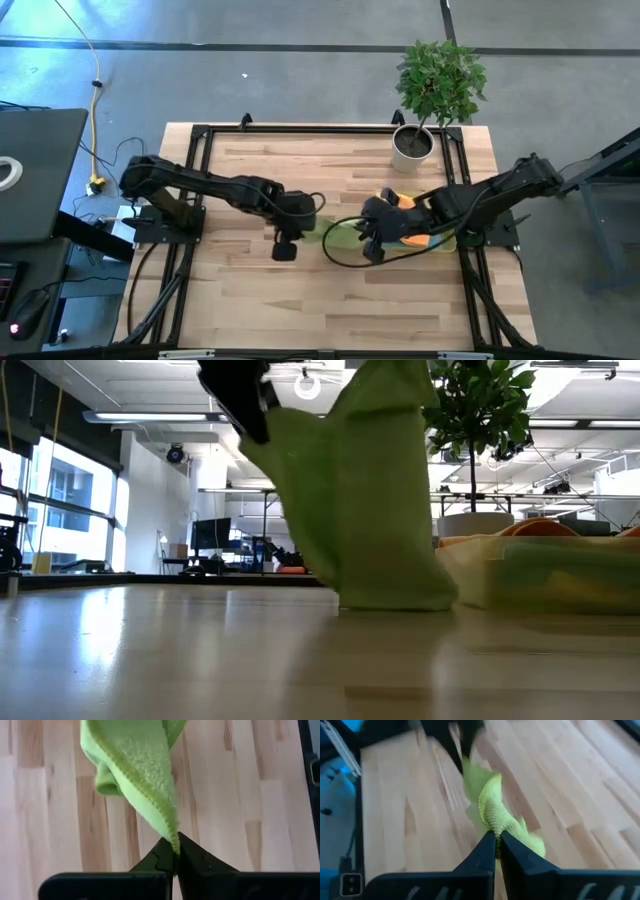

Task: Fold microfiber towels
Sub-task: Fold the green microfiber cloth

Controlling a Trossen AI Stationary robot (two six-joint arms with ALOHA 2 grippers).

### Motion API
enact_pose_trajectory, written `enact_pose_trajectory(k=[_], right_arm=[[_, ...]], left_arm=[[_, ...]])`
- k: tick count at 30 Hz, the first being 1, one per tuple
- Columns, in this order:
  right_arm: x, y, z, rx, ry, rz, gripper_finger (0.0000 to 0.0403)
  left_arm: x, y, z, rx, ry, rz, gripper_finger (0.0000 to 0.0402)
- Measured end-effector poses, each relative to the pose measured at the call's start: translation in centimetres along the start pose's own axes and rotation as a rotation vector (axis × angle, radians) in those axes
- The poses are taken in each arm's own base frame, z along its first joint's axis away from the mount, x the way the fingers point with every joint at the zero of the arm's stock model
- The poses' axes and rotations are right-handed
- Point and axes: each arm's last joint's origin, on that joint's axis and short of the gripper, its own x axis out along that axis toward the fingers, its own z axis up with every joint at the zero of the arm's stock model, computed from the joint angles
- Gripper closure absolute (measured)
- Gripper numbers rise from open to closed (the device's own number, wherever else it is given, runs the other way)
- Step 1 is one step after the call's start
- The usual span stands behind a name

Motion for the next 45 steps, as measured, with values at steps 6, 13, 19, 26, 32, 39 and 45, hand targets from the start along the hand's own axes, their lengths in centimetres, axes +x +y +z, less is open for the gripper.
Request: enact_pose_trajectory(k=[6, 13, 19, 26, 32, 39, 45], right_arm=[[3.8, 0.7, -2.2, -0.005, 0.181, 0.031, 0.0402], [8.6, 1.1, -5.2, -0.001, 0.225, 0.075, 0.0402], [11.1, 1.2, -6.5, 0.004, 0.194, 0.103, 0.0366], [11.5, 0.8, -7.2, -0.008, 0.255, 0.054, 0.0275], [11.6, 0.5, -7.8, -0.038, 0.198, -0.056, 0.0254], [13.3, -0.6, -9.8, 0.058, 0.105, -0.036, 0.0264], [14.8, -2.6, -11.3, 0.238, -0.015, -0.002, 0.0265]], left_arm=[[-0.9, -0.5, -0.7, 0.007, 0.099, 0.002, 0.0401], [1.1, -0.7, -2.2, 0.018, 0.158, 0.001, 0.0401], [2.3, -0.5, -3.2, -0.002, 0.183, 0.011, 0.0401], [3.7, -0.2, -4.1, -0.006, 0.208, 0.031, 0.0402], [3.8, 0.4, -4.4, -0.015, 0.225, 0.075, 0.0402], [3.9, 0.4, -4.4, -0.015, 0.222, 0.078, 0.0402], [3.9, 0.4, -4.3, -0.014, 0.213, 0.078, 0.0402]])
